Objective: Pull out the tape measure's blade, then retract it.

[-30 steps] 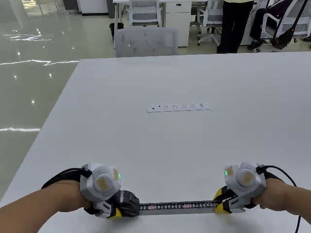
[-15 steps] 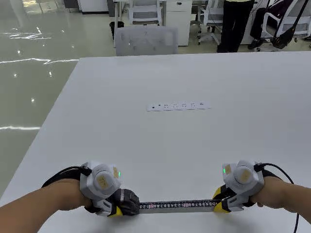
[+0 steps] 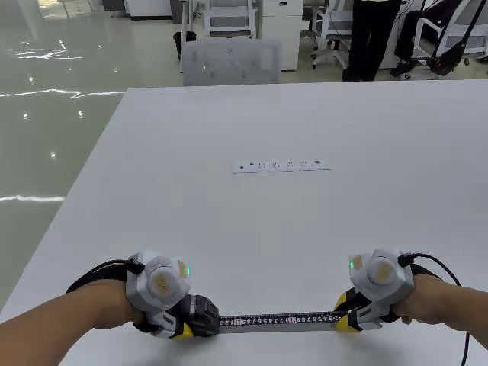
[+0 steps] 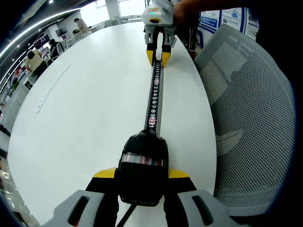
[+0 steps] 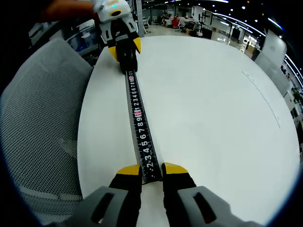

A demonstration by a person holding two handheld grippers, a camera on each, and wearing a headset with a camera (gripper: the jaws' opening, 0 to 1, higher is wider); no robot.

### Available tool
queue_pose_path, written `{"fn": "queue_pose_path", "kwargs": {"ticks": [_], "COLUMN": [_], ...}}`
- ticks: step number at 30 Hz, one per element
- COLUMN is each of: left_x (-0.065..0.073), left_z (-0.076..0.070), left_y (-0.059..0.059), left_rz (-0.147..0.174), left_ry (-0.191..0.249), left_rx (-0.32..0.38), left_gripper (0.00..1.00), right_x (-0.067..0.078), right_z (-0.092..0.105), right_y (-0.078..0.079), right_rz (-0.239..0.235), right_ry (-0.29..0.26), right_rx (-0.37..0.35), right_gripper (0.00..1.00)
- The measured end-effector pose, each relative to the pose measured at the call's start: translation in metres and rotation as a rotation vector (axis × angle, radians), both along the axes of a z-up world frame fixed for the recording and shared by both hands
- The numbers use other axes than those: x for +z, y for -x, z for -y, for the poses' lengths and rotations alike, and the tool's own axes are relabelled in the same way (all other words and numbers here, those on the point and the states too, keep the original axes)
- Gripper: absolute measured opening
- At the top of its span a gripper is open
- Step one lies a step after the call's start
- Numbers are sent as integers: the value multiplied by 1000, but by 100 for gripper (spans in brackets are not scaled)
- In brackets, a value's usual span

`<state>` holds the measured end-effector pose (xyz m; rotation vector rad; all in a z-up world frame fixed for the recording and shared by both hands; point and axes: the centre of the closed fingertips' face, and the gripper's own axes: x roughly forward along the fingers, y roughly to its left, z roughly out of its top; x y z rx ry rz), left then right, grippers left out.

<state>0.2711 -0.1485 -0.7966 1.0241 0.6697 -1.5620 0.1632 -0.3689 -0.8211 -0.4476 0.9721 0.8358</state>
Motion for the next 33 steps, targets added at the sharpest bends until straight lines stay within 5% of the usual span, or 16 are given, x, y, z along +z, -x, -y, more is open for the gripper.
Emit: {"fn": "queue_pose_path", "kwargs": {"ticks": [16, 21, 31, 33], "left_x": [0, 0, 0, 1], "left_z": [1, 1, 1, 1], "left_y": [0, -1, 0, 0], "left_rz": [5, 5, 13, 23], "left_ry": [4, 2, 9, 10], "left_rx": [-2, -2, -37, -41], "left_gripper": [33, 33, 34, 34], "right_x": [-1, -2, -1, 0], "right_z": [-2, -1, 0, -2], "right_y": [-1, -1, 0, 0], "right_rz": [-35, -45, -27, -35], "right_ry": [54, 95, 38, 14], "right_rx": [-2, 46, 42, -11], "right_gripper": [15, 14, 16, 16]}}
